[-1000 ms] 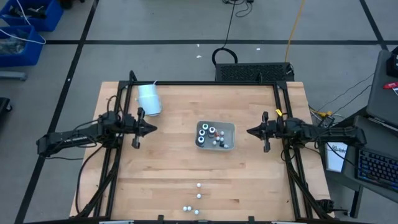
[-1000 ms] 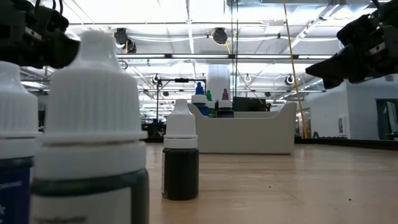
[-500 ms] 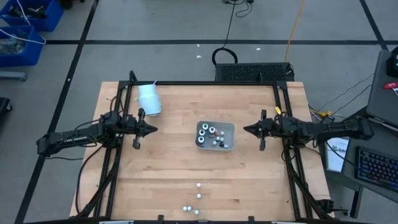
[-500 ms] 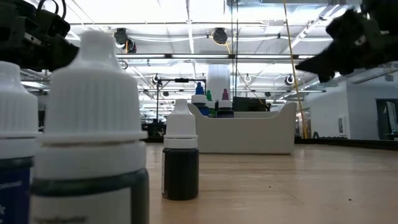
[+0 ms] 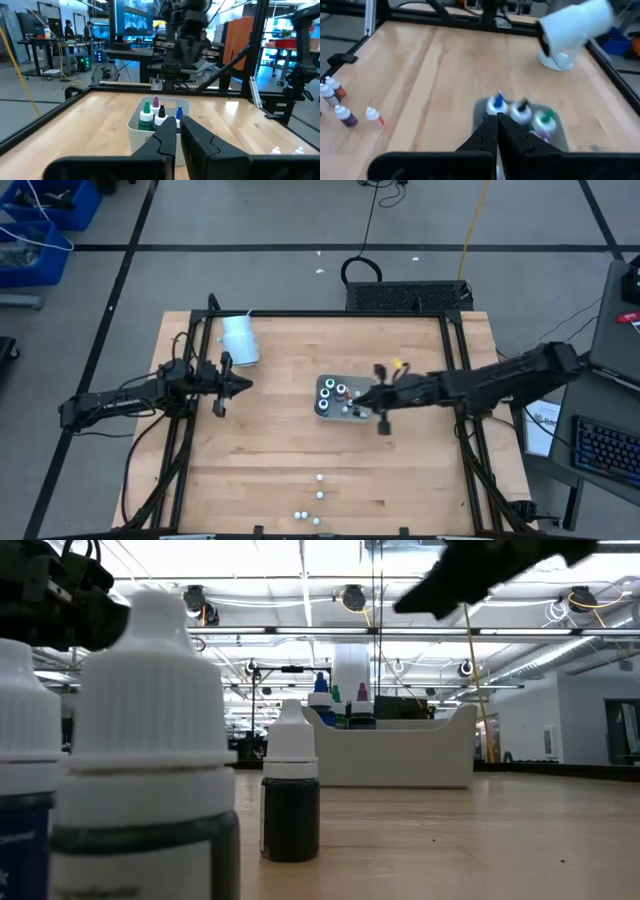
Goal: Pick & Place food coloring
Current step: Put the orange food coloring bottle into the bin
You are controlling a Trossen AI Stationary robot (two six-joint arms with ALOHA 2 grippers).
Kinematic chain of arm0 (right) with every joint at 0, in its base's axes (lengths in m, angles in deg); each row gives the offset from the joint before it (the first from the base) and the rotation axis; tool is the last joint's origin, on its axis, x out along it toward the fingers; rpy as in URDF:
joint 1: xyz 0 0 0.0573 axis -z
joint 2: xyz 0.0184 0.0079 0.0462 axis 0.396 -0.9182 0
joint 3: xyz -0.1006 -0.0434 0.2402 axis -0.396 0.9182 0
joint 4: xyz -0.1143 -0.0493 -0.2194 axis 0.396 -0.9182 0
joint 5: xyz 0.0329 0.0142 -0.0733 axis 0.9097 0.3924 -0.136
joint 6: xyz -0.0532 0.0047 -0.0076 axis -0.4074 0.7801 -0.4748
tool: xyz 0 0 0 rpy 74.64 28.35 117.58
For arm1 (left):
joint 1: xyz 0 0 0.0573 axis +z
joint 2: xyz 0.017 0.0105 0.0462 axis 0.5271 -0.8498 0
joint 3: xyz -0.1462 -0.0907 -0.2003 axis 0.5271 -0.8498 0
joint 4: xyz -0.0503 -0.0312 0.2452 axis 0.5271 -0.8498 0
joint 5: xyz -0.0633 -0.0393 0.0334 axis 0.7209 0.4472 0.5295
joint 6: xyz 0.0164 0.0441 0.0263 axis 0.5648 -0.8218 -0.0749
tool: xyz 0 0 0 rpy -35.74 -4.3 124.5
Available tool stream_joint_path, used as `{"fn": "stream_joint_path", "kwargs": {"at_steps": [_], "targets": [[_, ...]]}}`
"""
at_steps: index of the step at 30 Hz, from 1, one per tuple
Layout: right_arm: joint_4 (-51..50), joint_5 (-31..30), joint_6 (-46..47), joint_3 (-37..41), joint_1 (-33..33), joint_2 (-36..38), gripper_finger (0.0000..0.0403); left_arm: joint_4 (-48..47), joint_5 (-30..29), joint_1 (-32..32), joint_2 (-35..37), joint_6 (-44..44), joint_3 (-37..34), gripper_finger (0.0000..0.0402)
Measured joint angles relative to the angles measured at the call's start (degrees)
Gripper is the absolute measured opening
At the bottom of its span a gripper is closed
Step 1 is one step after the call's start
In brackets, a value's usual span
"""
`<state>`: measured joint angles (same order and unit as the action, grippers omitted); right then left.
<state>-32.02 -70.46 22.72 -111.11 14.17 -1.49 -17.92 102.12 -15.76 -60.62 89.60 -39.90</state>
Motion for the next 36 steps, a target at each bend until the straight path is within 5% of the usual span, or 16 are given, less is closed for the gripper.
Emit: {"fn": "stream_joint_path", "kwargs": {"at_steps": [12,17,25,36], "targets": [[-21.5,0.3,1.2,-32.5,-2.7,-26.5,0.0,-0.4,-1.2,0.0,0.0,0.9,0.0,0.0012],[-26.1,8.4,-1.2,-42.0,-2.6,-33.8,0.0,-0.4,-1.3,0.0,0.0,1.8,0.0,0.0033],[-29.9,15.5,-1.9,-53.1,-2.6,-43.4,0.0,-0.3,-1.3,0.0,0.0,1.6,0.0,0.0037],[-30.0,26.0,-12.5,-54.2,-5.4,-47.6,0.0,-0.6,-1.3,0.0,-0.3,1.6,0.0,0.0037]]}}
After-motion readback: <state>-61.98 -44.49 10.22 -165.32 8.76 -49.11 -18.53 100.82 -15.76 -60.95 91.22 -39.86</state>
